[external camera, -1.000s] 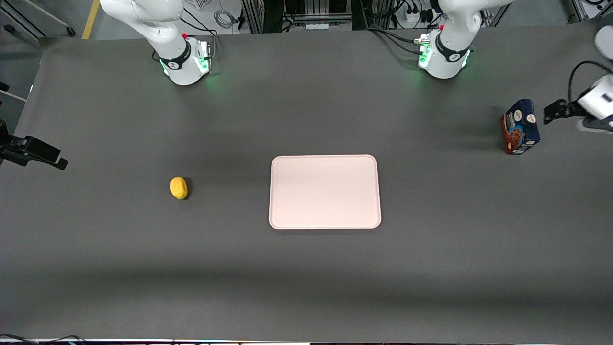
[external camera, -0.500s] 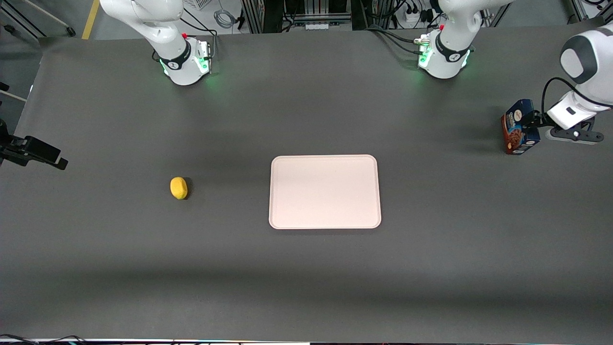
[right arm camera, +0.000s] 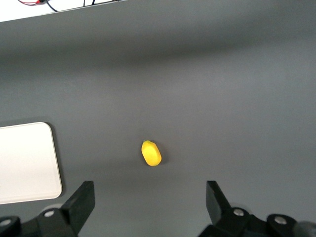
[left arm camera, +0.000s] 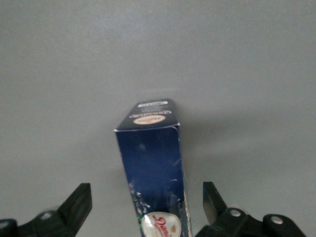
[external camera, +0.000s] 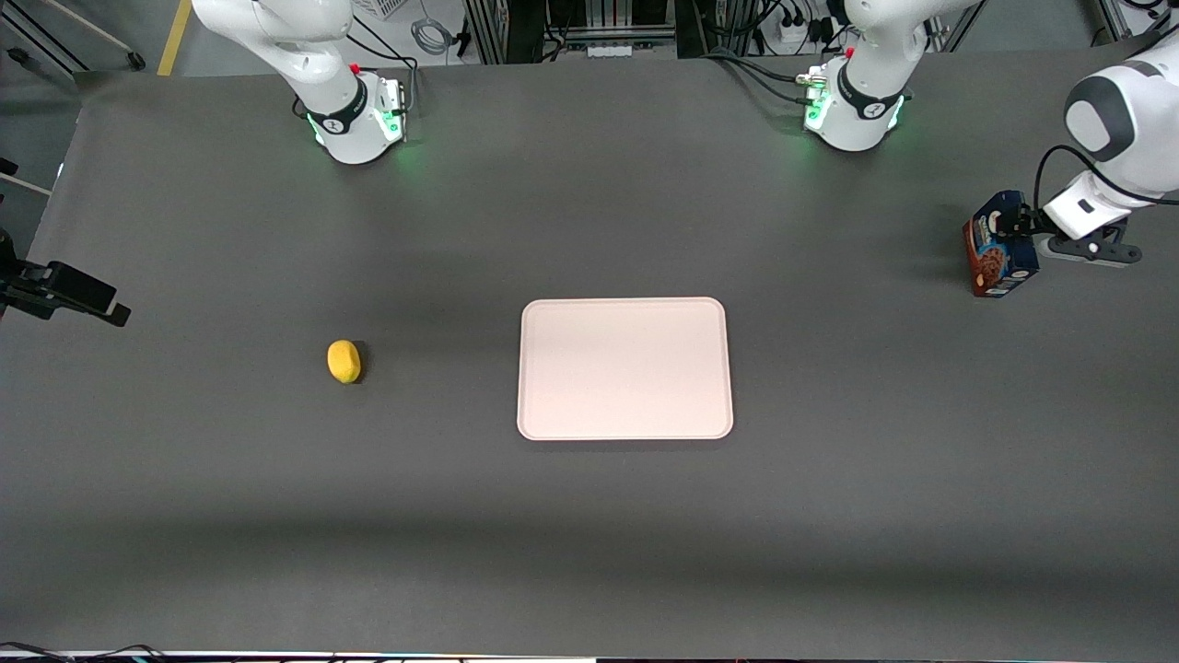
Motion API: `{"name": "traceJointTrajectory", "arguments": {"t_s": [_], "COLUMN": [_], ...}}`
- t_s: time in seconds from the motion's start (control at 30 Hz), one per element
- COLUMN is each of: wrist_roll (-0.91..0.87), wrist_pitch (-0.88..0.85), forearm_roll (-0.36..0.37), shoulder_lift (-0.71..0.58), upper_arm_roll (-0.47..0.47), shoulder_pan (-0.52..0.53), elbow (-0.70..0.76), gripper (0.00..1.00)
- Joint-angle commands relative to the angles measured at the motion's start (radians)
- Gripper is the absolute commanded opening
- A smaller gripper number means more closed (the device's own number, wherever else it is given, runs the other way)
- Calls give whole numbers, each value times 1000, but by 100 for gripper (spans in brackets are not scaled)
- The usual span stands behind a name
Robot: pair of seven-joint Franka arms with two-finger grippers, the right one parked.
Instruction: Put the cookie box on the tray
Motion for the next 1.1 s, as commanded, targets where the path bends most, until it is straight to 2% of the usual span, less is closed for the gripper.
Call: {"name": "traceJointTrajectory", "arguments": {"t_s": [0.0,0.03,0.13,0.2,0.23,0.27,0.3,0.37,0.43,0.47,0.9,1.07], "wrist_roll": [20,23,31,38,46,55,55,57,57,57,28,-23], "wrist_pitch": [63,68,72,71,71,71,71,71,71,71,46,-58], "forearm_roll": [11,11,11,11,11,11,11,11,11,11,10,10], "shoulder_lift": [-40,-42,-49,-49,-49,-49,-49,-49,-49,-49,-54,-88], "upper_arm_roll": [-3,-3,-3,-1,-1,-3,-3,-1,-3,-3,-12,-44], "shoulder_pan": [28,28,28,34,42,51,54,60,68,70,67,57], "elbow": [-82,-88,-94,-94,-94,-94,-93,-93,-93,-93,-59,13], "gripper": [100,100,89,76,69,52,44,19,4,0,0,0]}}
